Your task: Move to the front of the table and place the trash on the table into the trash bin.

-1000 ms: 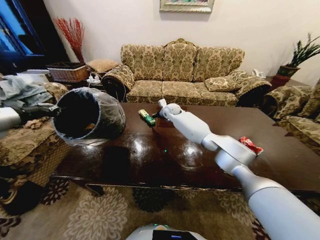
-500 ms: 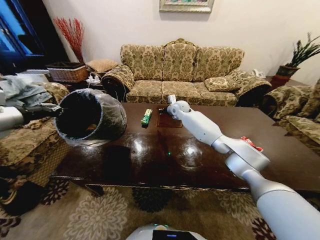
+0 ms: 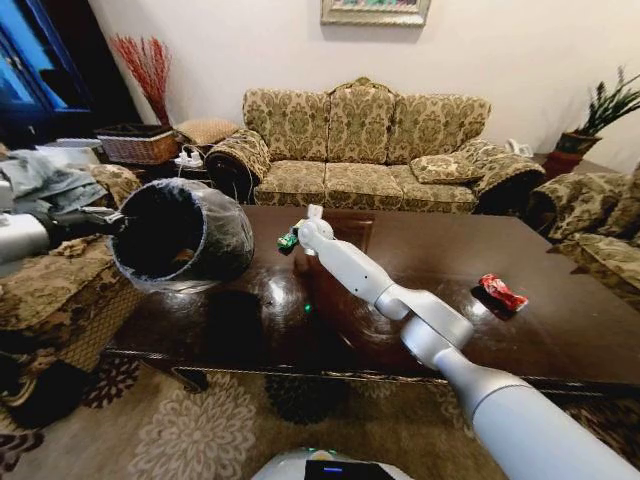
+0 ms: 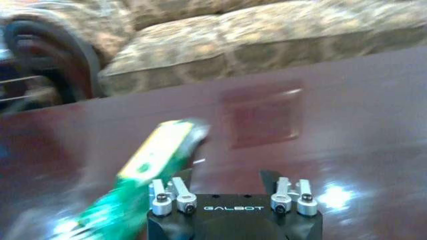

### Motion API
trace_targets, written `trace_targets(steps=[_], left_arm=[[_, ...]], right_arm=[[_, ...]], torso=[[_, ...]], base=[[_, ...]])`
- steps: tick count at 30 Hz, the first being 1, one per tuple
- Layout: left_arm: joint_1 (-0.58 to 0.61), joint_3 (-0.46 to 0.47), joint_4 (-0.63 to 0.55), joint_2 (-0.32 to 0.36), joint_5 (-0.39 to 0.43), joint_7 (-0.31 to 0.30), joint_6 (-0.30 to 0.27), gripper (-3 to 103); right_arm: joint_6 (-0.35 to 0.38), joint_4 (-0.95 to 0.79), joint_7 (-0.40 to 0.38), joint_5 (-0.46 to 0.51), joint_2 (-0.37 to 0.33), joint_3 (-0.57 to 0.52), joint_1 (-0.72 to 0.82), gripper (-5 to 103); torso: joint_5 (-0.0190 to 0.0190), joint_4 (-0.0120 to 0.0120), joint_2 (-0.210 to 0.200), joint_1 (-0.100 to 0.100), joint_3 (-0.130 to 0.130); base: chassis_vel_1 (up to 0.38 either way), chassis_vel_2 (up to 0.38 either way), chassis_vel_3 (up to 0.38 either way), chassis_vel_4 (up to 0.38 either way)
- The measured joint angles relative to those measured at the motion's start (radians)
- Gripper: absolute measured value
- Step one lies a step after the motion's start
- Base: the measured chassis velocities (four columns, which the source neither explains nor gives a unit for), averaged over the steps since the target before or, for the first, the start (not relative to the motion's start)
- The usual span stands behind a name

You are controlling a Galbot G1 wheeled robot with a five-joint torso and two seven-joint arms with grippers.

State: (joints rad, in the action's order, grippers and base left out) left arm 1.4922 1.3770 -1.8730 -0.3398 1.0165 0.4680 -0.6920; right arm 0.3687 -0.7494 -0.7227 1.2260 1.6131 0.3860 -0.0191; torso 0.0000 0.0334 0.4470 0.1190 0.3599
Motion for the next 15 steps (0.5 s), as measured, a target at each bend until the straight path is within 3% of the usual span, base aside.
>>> trace_targets(steps=[1,4,6,7,8,13,15], left_arm=[[0.000,0.000,0.000,0.000,0.000,0.000,0.000,0],[0.000,0.000,-0.007,0.000,0.000,0.000,0.000,0],[0.000,0.000,-0.007,0.001,0.000,0.000,0.000,0],[0.000,0.000,-0.007,0.002,0.000,0.000,0.000,0],[-0.001,0.001,-0.007,0.002,0.000,0.000,0.000,0],[0.000,0.003,-0.012,-0.001,0.000,0.000,-0.002,0],[0.000,0.004,-0.015,-0.004,-0.002,0.000,-0.004,0]], right_arm=[[0.000,0.000,0.000,0.000,0.000,0.000,0.000,69],[-0.015,0.041,0.036,-0.043,-0.001,-0.031,0.000,85],[-0.016,0.043,0.054,-0.048,-0.002,-0.037,0.000,85],[-0.017,0.038,0.109,-0.057,-0.002,-0.044,0.006,95],[-0.013,0.018,0.155,-0.055,-0.003,-0.041,0.012,99],[0.018,-0.052,0.263,-0.031,-0.003,-0.009,0.028,100],[0.064,-0.096,0.344,-0.023,-0.003,0.019,0.043,100]], torso=[[0.0000,0.0000,0.000,0.000,0.000],[0.0002,0.0001,0.000,0.000,0.000],[0.0002,0.0005,0.000,0.000,0.000],[0.0001,0.0009,0.000,0.000,0.000],[0.0001,0.0010,0.000,0.000,0.000],[0.0002,0.0012,0.000,0.000,0.000],[0.0001,0.0014,0.000,0.000,0.000]], base=[[0.000,0.000,0.000,0.000],[0.000,0.000,0.000,0.000],[0.000,0.000,0.000,0.000],[0.000,0.000,0.000,0.000],[0.000,0.000,0.000,0.000],[0.000,0.000,0.000,0.000],[0.000,0.000,0.000,0.000]])
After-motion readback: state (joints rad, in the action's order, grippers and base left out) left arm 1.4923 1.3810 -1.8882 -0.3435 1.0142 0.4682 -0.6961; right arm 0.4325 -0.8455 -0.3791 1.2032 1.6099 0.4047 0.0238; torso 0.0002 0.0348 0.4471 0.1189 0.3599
